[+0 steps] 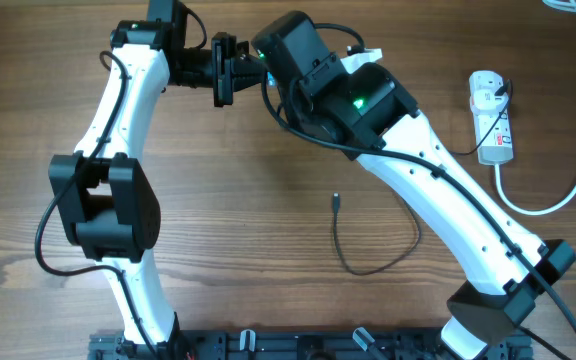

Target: Plug charger to phone and switch on socket

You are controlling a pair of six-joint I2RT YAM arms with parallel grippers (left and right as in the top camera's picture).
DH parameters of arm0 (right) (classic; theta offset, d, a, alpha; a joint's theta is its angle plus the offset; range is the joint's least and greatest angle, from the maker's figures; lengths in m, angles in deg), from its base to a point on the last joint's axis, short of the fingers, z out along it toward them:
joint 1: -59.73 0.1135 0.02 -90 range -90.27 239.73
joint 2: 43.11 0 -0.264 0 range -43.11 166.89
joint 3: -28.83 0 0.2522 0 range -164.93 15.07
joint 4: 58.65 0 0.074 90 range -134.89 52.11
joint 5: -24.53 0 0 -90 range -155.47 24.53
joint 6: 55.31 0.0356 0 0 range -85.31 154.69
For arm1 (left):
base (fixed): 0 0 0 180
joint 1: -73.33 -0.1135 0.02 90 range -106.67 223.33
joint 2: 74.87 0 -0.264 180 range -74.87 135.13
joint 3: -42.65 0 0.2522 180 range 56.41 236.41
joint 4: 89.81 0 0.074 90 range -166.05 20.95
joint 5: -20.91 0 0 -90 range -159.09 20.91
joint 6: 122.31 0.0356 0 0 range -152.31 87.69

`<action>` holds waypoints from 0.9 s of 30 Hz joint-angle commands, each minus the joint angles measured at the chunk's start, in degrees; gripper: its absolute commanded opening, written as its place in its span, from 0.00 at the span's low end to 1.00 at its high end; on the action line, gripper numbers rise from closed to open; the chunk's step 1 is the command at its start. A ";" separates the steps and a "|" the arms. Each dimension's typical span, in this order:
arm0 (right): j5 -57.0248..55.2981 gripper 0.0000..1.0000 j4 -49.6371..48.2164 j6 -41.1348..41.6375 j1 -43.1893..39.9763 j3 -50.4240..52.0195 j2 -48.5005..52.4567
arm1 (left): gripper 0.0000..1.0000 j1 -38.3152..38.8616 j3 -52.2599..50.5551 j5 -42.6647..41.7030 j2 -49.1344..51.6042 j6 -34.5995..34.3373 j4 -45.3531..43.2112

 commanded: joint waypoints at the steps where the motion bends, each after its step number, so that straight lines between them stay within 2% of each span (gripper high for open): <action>1: -3.04 0.63 1.66 -4.98 -0.13 -0.98 -1.42 | 0.04 -0.02 0.50 -1.79 -2.19 0.35 -0.20; 2: -3.93 0.68 1.77 -8.07 -0.13 -0.98 -1.53 | 0.04 -0.02 0.50 -1.77 -2.19 0.35 -0.31; 5: -4.68 0.96 2.62 -16.55 -0.87 -0.98 -2.78 | 0.04 -0.11 0.50 -1.62 -2.19 0.35 -3.02; 6: -4.66 1.00 2.91 -18.53 -1.18 -0.98 -3.30 | 0.04 -0.13 0.50 -1.60 -2.19 0.37 -3.87; 12: -4.59 1.00 6.82 -35.71 -6.43 -0.98 -8.90 | 0.04 -0.11 0.50 3.91 -2.19 0.44 -6.91; 16: -4.42 1.00 14.03 -44.94 -12.13 -0.98 -12.55 | 0.04 -0.11 0.50 7.61 -2.19 3.37 -6.91; 20: -4.44 1.00 23.28 -46.49 -16.83 -0.96 -13.09 | 0.04 -0.11 0.50 6.91 -2.19 3.30 -6.86; 23: -4.24 1.00 28.87 -46.51 -17.92 -0.94 -12.13 | 0.04 -0.11 0.50 3.10 -2.19 3.32 -6.82; 27: -2.12 1.00 29.27 -49.48 -17.90 1.25 -11.23 | 0.04 -0.11 0.50 -0.24 -2.19 3.30 -6.78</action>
